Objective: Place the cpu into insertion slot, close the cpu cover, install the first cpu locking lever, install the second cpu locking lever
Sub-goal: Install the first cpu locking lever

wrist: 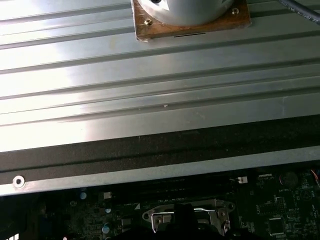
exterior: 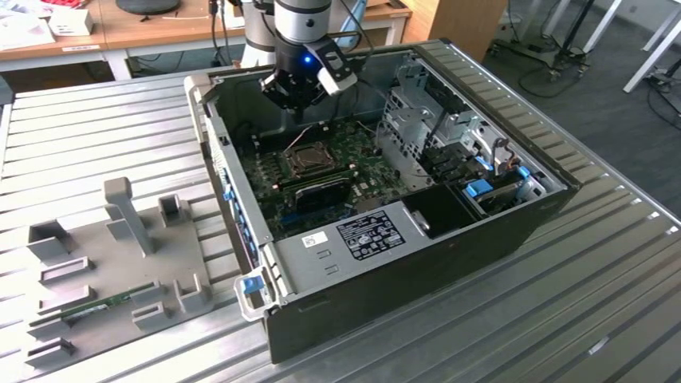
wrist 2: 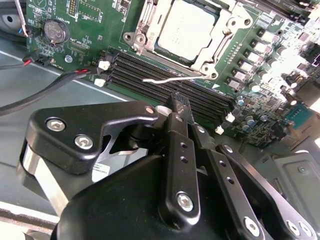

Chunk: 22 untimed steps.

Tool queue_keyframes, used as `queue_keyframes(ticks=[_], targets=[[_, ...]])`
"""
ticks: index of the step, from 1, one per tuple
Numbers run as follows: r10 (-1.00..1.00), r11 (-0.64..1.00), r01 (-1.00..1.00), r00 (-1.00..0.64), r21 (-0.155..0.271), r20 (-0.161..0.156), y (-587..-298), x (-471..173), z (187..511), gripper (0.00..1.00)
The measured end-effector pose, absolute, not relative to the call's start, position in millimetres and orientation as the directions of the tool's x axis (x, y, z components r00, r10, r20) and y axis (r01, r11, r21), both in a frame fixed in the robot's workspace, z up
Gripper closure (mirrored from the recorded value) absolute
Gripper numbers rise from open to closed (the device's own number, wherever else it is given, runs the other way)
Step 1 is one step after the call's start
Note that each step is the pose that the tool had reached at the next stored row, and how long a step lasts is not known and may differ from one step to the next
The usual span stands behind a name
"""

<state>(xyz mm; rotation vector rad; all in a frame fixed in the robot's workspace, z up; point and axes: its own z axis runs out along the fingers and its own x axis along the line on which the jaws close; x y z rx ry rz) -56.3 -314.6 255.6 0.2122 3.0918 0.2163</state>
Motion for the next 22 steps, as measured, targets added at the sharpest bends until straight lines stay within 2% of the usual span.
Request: queue_keyframes(ticks=[6, 22], targets=[[0.133, 0.982, 0.128, -0.991, 0.141, -0.025, -314.6, -56.4, 255.6, 0.9], [-0.133, 0.981, -0.135, -0.991, 0.14, -0.029, -314.6, -56.5, 253.4, 0.9]])
